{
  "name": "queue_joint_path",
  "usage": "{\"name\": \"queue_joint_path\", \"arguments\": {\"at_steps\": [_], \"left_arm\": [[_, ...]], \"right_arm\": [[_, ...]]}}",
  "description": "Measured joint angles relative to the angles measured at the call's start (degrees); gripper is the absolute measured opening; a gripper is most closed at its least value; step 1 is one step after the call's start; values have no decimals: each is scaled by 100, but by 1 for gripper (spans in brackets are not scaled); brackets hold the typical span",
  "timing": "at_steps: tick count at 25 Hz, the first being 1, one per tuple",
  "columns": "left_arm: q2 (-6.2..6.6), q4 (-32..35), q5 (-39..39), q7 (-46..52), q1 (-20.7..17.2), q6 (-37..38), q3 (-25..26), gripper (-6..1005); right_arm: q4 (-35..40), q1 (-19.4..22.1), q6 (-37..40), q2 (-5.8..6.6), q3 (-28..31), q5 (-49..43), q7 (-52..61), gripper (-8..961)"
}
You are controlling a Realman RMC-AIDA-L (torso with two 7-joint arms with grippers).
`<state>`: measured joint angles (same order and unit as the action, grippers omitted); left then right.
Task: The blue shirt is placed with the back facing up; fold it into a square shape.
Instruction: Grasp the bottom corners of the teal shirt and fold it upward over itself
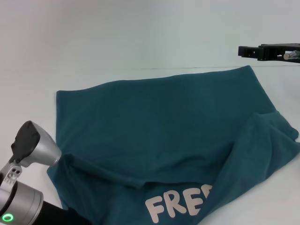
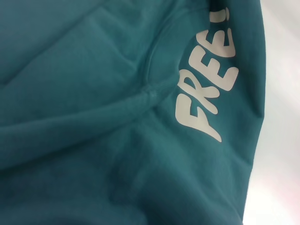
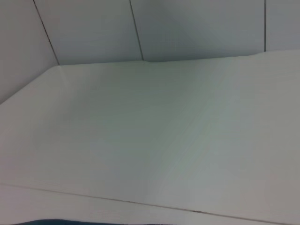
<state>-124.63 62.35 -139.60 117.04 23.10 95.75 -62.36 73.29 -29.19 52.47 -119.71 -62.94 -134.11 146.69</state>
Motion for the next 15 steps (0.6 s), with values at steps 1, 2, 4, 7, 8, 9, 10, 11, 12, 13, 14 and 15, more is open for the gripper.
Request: {"name": "queue_joint_path", "arguments": {"at_steps": [1, 2, 4, 7, 8, 9, 10, 11, 12, 13, 14, 15], "left_arm": [[0, 18, 18, -27, -6, 22, 5, 470], [0, 36, 33, -47, -11, 42, 9, 451], [0, 96, 63, -90, -16, 103, -2, 414], [10, 117, 66, -106, 8, 128, 2, 357], [13, 118, 67, -107, 14, 128, 6, 338], [15, 119, 67, -108, 16, 127, 10, 319], [18, 127, 68, -108, 21, 127, 19, 285], [23, 151, 70, -113, 26, 134, 45, 250], [23, 151, 70, -113, 26, 134, 45, 216], [26, 170, 75, -118, 29, 146, 62, 182], [28, 182, 98, -127, 35, 164, 82, 147], [30, 194, 114, -135, 41, 184, 107, 113]], "right_arm": [[0, 1, -1, 0, 1, 0, 0, 731], [0, 1, -1, 0, 6, 0, 0, 731], [0, 1, -2, 0, 32, 0, 0, 731], [-2, 1, -4, 0, 61, 0, 0, 732], [-3, 1, -4, 0, 62, 0, 0, 732], [-3, 0, -5, 0, 62, 0, 0, 732], [-4, -2, -6, 0, 62, 0, -1, 732], [-4, -2, -6, 0, 63, 0, 0, 732], [-5, -3, -7, -1, 63, 0, 0, 732], [-6, -3, -8, 0, 63, 0, 0, 732], [-6, -4, -9, 0, 63, 0, 0, 732], [-6, -5, -9, 0, 63, 0, 0, 732]]}}
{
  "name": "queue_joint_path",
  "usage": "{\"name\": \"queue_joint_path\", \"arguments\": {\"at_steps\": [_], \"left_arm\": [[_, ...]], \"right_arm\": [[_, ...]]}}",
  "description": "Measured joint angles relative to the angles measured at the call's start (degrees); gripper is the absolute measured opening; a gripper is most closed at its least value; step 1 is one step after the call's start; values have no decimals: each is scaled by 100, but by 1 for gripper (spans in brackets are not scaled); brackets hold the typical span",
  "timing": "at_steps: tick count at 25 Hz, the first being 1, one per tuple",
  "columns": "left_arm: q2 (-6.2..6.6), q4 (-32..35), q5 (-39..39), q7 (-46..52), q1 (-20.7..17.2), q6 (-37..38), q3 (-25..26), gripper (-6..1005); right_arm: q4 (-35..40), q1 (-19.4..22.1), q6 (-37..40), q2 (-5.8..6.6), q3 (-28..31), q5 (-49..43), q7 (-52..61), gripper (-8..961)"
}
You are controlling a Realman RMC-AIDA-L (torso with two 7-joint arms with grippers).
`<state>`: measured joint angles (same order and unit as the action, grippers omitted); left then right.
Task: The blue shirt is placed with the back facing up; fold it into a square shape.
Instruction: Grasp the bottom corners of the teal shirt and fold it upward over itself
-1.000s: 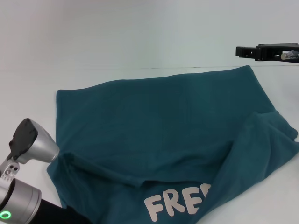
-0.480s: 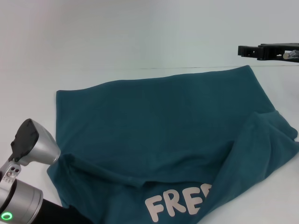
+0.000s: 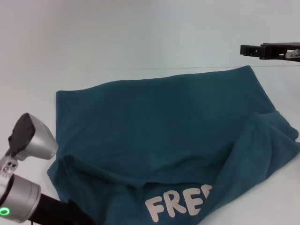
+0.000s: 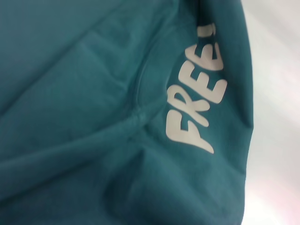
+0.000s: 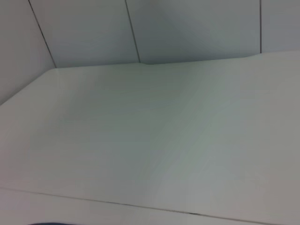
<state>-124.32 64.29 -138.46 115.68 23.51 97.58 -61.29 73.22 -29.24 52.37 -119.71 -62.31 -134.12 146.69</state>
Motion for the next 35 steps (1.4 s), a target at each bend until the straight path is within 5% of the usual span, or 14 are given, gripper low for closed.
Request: {"name": "queue_joint_path", "arguments": {"at_steps": [5, 14, 29, 35], "left_arm": [[22, 76, 40, -36, 46, 107, 221, 3], [31, 220, 39, -46, 92, 147, 359, 2], [49, 448, 39, -266, 371, 95, 1315, 3], [70, 420, 42, -283, 506, 20, 1431, 3]], "right_arm": [[-1, -14, 0, 0, 0, 0, 3, 732], [33, -21, 1, 0, 0, -1, 15, 733], [103, 2, -14, -10, -17, -44, 9, 708], [262, 214, 241, -45, -567, -110, 441, 674]]}}
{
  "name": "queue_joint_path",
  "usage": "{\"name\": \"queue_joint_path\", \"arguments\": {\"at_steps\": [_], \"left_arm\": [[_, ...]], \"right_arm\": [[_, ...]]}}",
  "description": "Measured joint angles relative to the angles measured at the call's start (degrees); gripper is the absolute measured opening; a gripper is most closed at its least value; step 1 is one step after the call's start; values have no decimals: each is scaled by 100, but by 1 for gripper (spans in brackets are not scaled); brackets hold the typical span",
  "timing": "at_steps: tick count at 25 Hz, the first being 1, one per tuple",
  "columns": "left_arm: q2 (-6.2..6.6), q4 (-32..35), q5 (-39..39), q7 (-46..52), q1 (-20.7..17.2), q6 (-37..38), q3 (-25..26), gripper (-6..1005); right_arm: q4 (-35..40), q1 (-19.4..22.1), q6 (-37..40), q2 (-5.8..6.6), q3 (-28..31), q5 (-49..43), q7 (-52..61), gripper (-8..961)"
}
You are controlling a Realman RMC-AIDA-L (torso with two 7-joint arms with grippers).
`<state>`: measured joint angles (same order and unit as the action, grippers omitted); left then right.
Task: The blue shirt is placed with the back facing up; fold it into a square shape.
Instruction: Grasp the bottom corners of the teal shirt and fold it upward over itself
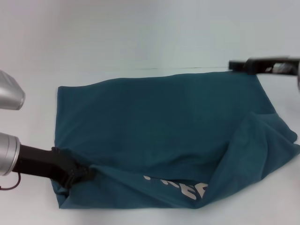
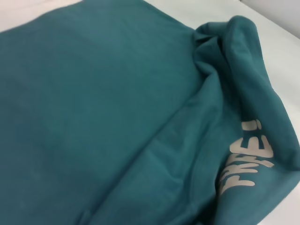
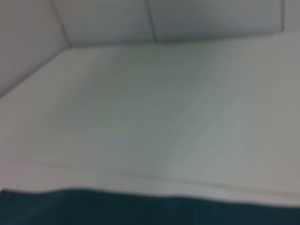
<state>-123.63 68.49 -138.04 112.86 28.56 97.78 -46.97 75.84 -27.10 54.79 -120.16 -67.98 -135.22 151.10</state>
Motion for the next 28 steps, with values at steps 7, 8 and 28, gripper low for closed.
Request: {"name": "queue_joint_path", "arguments": {"at_steps": [7, 8, 28], "left_arm": [[21, -25, 4, -41, 64, -113, 21, 3], [22, -37, 4, -48, 64, -146, 13, 3], [32, -322, -67, -127, 154, -457, -35, 3]], "right_arm": [[1158, 351, 637, -17, -1266, -1653, 1949, 650], [1249, 346, 789, -31, -1295, -1740, 2036, 647], [1436, 201, 2142, -16, -865, -1679, 2127, 630]]}}
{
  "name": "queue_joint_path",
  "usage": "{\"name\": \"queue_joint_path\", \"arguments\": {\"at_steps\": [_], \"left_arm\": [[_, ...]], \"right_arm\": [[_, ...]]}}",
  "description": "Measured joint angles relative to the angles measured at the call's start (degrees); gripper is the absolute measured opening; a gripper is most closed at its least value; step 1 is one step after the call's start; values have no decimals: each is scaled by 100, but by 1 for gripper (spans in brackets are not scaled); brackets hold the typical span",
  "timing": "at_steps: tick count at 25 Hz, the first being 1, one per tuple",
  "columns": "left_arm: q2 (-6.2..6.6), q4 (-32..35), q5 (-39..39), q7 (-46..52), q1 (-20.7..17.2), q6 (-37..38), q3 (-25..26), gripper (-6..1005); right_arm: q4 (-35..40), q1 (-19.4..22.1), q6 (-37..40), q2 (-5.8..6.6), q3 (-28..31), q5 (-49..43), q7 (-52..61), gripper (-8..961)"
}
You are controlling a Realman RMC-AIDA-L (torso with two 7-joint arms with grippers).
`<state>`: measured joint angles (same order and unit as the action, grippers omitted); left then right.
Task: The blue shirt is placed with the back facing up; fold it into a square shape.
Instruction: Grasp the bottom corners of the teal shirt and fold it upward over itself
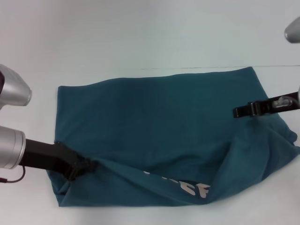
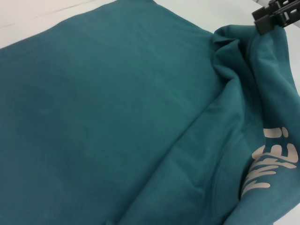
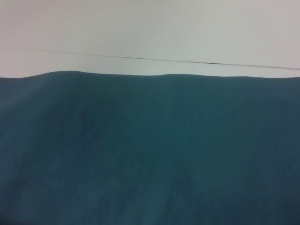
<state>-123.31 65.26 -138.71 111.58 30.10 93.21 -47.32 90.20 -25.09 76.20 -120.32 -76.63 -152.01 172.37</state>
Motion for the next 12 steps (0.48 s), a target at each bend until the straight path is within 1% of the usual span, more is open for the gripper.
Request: {"name": "queue_joint_path", "arguments": {"at_steps": [6, 9, 12], "left_arm": [[-19, -10, -8, -14, 33, -73, -60, 3], [-23, -66, -8, -29, 41, -132, -59, 3], [-8, -144, -2, -56, 59, -156, -58, 2]], "right_arm": [[571, -38, 737, -5, 285, -234, 2, 629], [705, -4, 985, -18, 332, -287, 3, 628], [723, 34, 1077, -24, 373, -271, 5, 627]]}}
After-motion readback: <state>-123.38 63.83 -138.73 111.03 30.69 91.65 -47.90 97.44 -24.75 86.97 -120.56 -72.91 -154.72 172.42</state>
